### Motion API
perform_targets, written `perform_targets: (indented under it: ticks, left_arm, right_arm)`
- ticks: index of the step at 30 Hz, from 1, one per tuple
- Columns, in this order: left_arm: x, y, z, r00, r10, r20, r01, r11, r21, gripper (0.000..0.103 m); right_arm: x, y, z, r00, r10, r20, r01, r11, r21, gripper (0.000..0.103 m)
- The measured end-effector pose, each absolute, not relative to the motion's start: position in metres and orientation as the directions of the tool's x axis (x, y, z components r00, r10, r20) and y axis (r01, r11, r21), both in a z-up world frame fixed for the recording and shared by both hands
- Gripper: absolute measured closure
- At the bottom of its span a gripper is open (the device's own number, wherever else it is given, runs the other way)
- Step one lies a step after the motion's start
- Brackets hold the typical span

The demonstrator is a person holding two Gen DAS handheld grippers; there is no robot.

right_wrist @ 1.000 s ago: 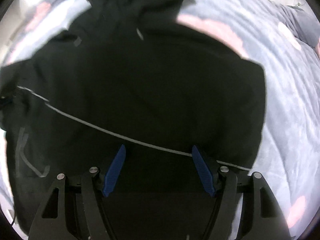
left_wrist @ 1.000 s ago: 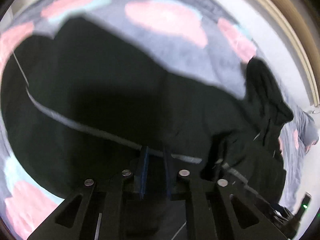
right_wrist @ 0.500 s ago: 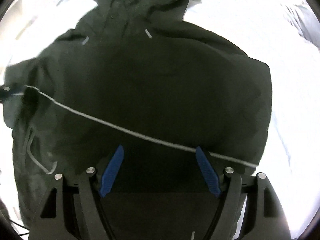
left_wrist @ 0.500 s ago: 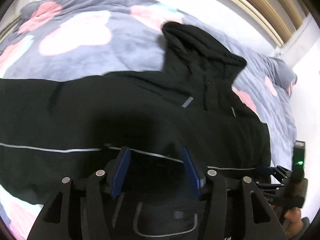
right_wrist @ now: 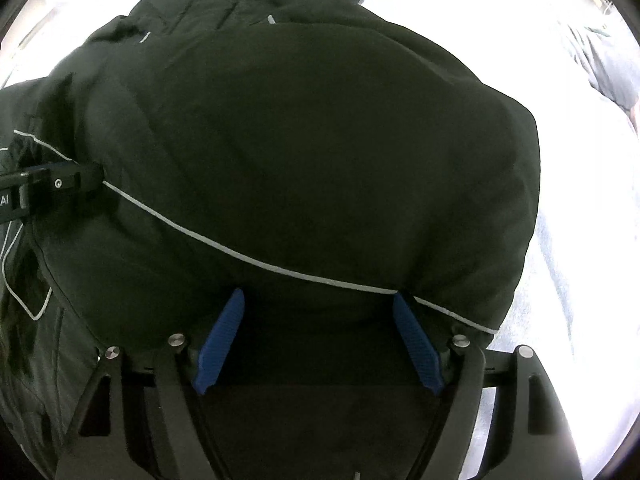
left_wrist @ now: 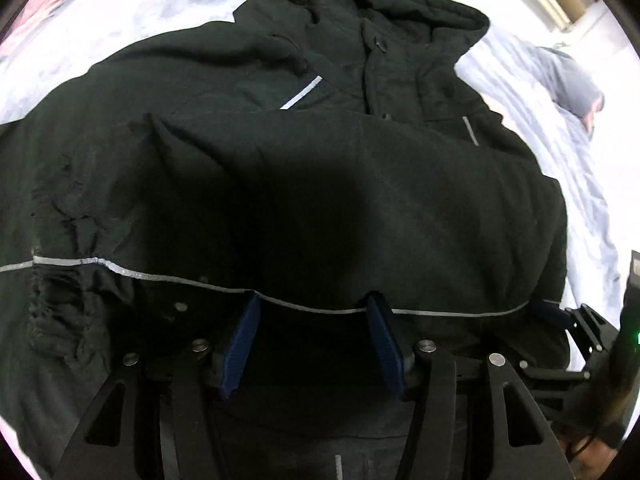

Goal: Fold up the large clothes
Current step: 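Reach the left gripper to the other sleeve cuff and grasp it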

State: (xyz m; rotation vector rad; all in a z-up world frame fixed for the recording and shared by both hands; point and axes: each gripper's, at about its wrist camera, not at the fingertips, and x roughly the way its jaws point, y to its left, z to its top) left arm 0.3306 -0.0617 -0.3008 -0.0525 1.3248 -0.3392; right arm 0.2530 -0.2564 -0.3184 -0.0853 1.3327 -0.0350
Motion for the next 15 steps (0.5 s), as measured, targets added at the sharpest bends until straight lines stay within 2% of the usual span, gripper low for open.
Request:
perform_targets:
  ticks: [3,8,15]
  left_arm:
    - [0.315,-0.064,-0.282,0.212,-0.228,-0.95,0.209,0.96,-0.184,0.045]
    - [0.248,-0.03,-0.23,0.267,-0.314,-0.911,0.186,0.945,-0.271,0.045]
    - [0.172,0.023,-0.189,0.336,-0.296,-0.894,0.114,0.955,-0.273,0.045]
  right_arm:
    - [0.246,-0.258,-0.303,0.197,-0.073,-0.978,-0.006,0.997,-0.075,0.023]
    - [0.197,-0.26,-0.262,0.214,-0.002,-0.977,0.012,1.0,0.0,0.023]
    - [0.127,-0.232,-0.228,0.196,0.127,-0.972,0.063,0.988,0.142,0.023]
